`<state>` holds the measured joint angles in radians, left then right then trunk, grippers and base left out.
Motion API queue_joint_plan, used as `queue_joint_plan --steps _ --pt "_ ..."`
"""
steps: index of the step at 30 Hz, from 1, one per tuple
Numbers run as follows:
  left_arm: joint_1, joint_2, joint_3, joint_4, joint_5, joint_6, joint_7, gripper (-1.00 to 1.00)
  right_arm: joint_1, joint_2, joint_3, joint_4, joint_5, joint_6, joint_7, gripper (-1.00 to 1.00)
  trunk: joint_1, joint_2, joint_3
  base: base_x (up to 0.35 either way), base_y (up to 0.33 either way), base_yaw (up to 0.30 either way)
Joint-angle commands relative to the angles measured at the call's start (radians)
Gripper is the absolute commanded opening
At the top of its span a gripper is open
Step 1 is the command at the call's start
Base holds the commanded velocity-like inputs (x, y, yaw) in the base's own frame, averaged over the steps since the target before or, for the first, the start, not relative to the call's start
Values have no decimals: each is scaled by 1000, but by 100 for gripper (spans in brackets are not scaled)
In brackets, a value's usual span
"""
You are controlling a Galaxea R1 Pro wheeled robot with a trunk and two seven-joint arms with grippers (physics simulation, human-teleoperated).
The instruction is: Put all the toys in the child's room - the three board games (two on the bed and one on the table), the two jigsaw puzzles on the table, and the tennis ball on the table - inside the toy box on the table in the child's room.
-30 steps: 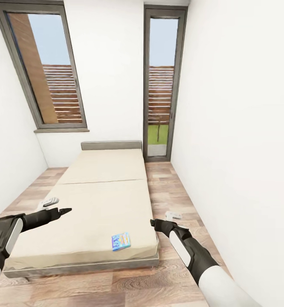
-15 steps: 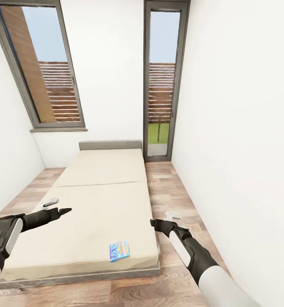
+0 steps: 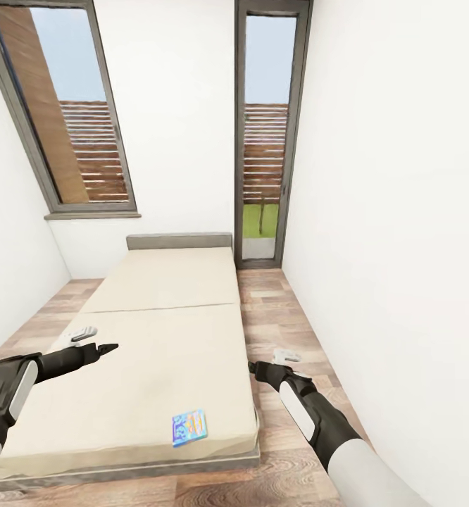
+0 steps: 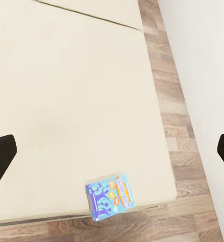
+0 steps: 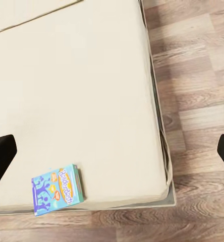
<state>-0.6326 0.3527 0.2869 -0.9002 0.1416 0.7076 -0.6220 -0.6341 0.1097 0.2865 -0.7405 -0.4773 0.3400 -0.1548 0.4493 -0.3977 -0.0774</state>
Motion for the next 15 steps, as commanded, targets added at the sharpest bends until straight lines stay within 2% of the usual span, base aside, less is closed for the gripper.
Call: queue_joint_plan --steps 1,15 --pt "-1 0 1 0 5 7 -1 100 -1 -1 4 -2 -10 3 -10 100 1 -2 -2 29 -13 0" --pt "-1 0 2 0 4 7 -1 100 -1 1 6 -3 -9 2 -9 100 1 -2 -2 4 -2 0"
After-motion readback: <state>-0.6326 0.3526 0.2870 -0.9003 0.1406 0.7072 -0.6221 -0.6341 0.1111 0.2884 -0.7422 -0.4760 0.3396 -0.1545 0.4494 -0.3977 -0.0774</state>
